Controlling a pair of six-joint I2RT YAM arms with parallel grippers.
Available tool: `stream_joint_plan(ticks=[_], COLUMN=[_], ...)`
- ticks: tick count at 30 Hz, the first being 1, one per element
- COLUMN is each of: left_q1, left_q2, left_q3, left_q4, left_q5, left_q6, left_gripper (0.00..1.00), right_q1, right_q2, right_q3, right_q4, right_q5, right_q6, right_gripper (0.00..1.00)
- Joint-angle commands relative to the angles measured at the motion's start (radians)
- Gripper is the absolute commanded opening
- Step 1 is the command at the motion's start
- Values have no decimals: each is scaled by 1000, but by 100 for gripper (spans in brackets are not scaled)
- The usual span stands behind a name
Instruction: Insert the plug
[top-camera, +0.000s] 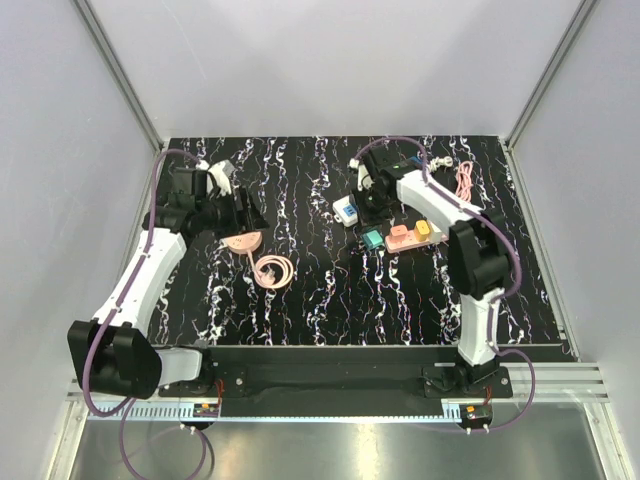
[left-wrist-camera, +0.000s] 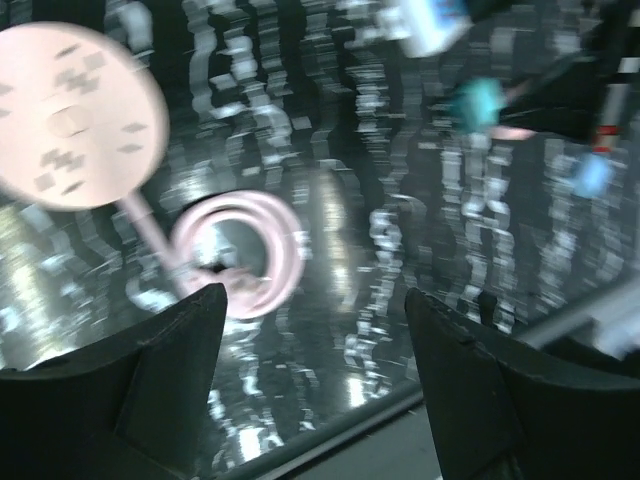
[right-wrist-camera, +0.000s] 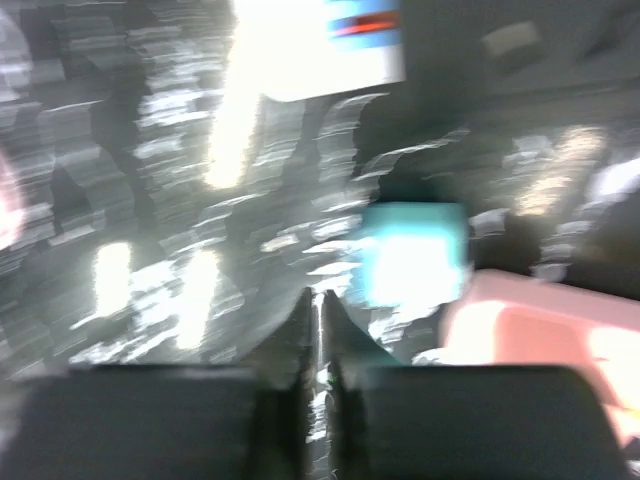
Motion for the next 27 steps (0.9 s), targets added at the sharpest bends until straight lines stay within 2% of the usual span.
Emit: stream_joint_plan(ticks=[1, 3, 4, 5, 6, 8, 10, 11, 13, 14, 21, 27], left_q1=[4, 4, 4, 4, 4, 4, 4, 4, 4, 4, 4, 4], left_q2=[-36, -55, -62, -64, -66, -67, -73, -75, -79, -81, -63, -49], left_q3=[81, 70, 69, 66, 66, 58, 46, 29, 6, -2, -19, -16], left_q4=[48, 110, 123, 136, 136, 137, 137, 139, 139, 139, 133, 130], left_q5=[289, 361, 366, 369, 369, 366, 352, 343, 314, 306, 272, 271], left_q6=[3, -23, -46, -54, -57, -63, -61, -60, -51, -48, -25, -12], left_gripper=[78, 79, 79, 79, 79, 79, 80, 80, 81, 81, 81, 81], right_q1=[10, 10, 10, 10, 10, 10, 10, 10, 10, 10, 11, 11], right_q2=[-194, -258, -286, -295, -300, -295, -251, -236, -194, -185, -75, 25], right_q3=[-38, -78, -83, -83, -80, -80, -71, -66, -71, -72, -9, 54], right_q4=[81, 159, 172, 169, 158, 120, 78, 42, 9, 3, -51, -83], right_q5=[-327, -415, -404, -369, -269, -169, -56, -15, 31, 75, 192, 237], right_q6=[107, 153, 180, 185, 182, 150, 116, 107, 87, 81, 10, -30], right_gripper=[0, 0, 0, 0, 4, 15, 19, 29, 39, 50, 61, 61])
